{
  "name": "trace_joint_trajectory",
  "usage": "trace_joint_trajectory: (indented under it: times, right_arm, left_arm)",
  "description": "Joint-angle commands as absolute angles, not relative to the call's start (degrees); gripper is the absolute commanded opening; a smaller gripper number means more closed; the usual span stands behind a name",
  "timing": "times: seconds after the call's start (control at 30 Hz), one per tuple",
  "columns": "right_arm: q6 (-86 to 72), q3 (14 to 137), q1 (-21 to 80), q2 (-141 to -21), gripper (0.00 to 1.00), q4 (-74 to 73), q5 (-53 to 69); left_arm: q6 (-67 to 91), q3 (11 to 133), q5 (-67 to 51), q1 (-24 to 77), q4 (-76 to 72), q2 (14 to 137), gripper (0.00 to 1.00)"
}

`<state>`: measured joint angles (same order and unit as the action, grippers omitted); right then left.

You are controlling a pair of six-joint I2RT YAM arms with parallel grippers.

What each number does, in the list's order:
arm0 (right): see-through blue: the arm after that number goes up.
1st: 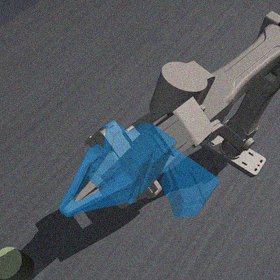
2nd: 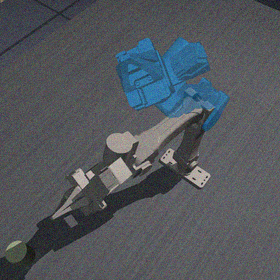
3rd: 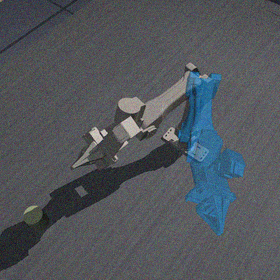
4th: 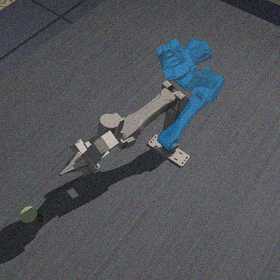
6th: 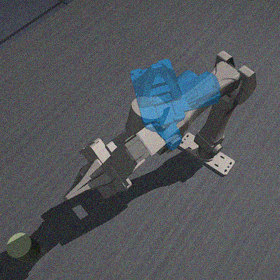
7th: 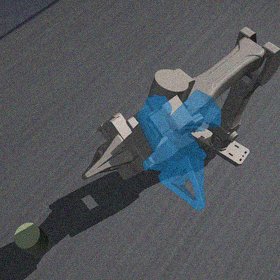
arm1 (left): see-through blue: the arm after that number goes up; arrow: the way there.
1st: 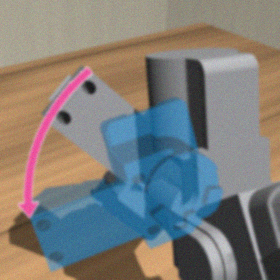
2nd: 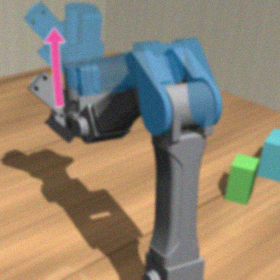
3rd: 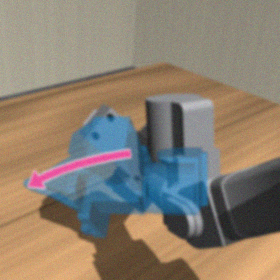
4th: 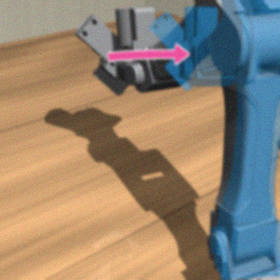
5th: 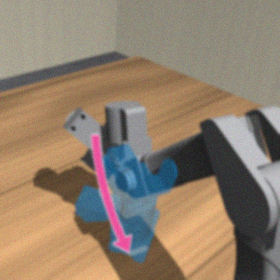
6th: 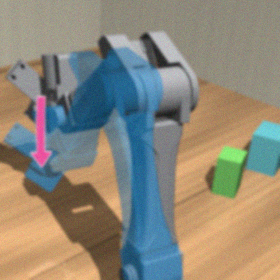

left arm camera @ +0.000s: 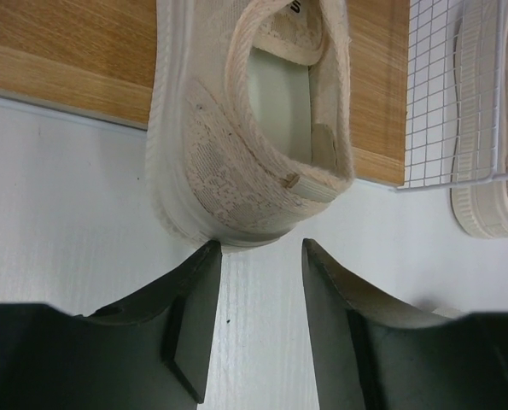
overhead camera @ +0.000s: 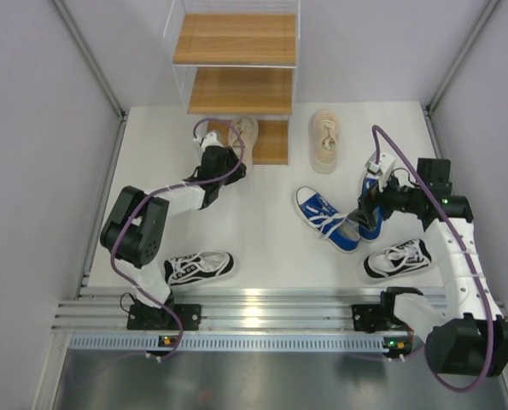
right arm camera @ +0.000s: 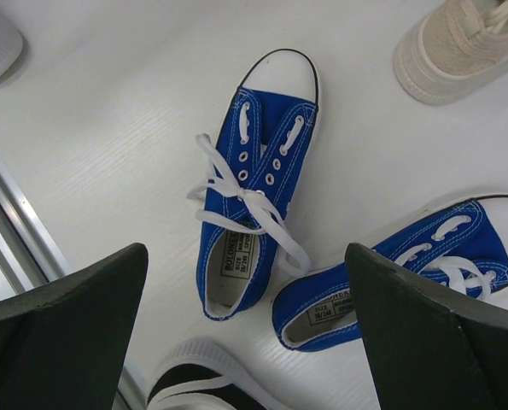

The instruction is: Place and organize the shoes onto the shoe shelf

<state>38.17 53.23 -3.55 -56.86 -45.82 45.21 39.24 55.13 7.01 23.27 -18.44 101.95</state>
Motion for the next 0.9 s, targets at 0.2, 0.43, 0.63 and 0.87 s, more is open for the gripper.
trace_joint_trajectory:
  times: [0.2, 0.43, 0.63, 0.87]
  right_arm:
    - [37.69, 56.24, -3.96, -60.9, 0.99, -41.75, 50.62]
    - [74.29, 63.88, -3.96, -73.08, 0.99, -46.13, 54.31]
    - [92.54, 84.35, -2.29, -94.52, 0.87, -59.64, 53.71]
    - [88.69, 96.32, 3.34, -107.83, 0.87, -51.79, 48.25]
  left_arm:
    - [33.93, 50.9, 1.33, 22.24, -26.81, 92.66, 0.63]
    - [31.73, 43.61, 0.44, 22.24, -18.3, 80.7, 0.7]
    - [27.25, 39.38, 4.99, 22.24, -4.77, 65.24, 0.71]
    - [24.87, 39.38, 18.44, 22.06, 13.61, 45.56, 0.91]
